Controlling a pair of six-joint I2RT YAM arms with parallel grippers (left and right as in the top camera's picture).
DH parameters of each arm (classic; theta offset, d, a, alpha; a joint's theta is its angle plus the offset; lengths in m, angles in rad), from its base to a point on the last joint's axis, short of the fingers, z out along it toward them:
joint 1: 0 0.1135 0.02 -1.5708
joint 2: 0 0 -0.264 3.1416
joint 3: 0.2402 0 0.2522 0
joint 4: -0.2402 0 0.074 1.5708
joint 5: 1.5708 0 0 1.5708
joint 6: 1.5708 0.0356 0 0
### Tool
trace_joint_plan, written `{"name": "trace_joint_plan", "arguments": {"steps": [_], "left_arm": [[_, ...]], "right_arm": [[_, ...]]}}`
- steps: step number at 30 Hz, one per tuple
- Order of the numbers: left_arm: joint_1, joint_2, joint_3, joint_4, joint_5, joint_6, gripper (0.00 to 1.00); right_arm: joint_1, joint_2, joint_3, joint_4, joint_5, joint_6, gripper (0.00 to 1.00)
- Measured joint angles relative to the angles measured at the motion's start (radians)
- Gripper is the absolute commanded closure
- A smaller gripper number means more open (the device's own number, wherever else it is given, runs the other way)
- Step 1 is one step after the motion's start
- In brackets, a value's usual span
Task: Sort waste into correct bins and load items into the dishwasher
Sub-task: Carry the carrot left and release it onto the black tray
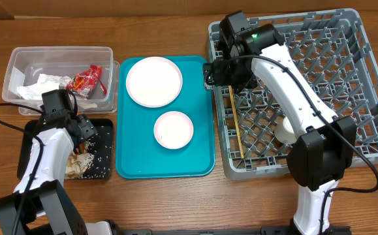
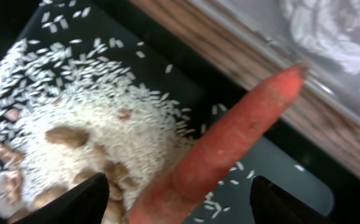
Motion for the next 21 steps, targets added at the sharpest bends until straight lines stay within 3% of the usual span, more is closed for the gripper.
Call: {"name": "trace_joint_plan", "arguments": {"steps": [6,8,11,13,21], "left_arm": [[0.000,0.042,-0.024,0.060,0.050,0.025,0.35],[0.000,0.063,-0.028,0.072,0.053,0.037,0.44],[0.000,0.076,-0.030,0.079,0.056,0.050,0.69],[0.000,0.076,-0.031,0.082,0.056,0.053,0.75],[0.000,0.076,-0.026,0.034,0.056,0.051,0.78]], "right_arm": [[0.000,0.000,0.000,0.000,0.000,0.000,0.00],[0.000,0.000,0.000,0.000,0.000,0.000,0.00],[0.000,0.000,0.000,0.000,0.000,0.000,0.00],[0.000,0.000,0.000,0.000,0.000,0.000,0.00],[0.000,0.000,0.000,0.000,0.000,0.000,0.00]]}}
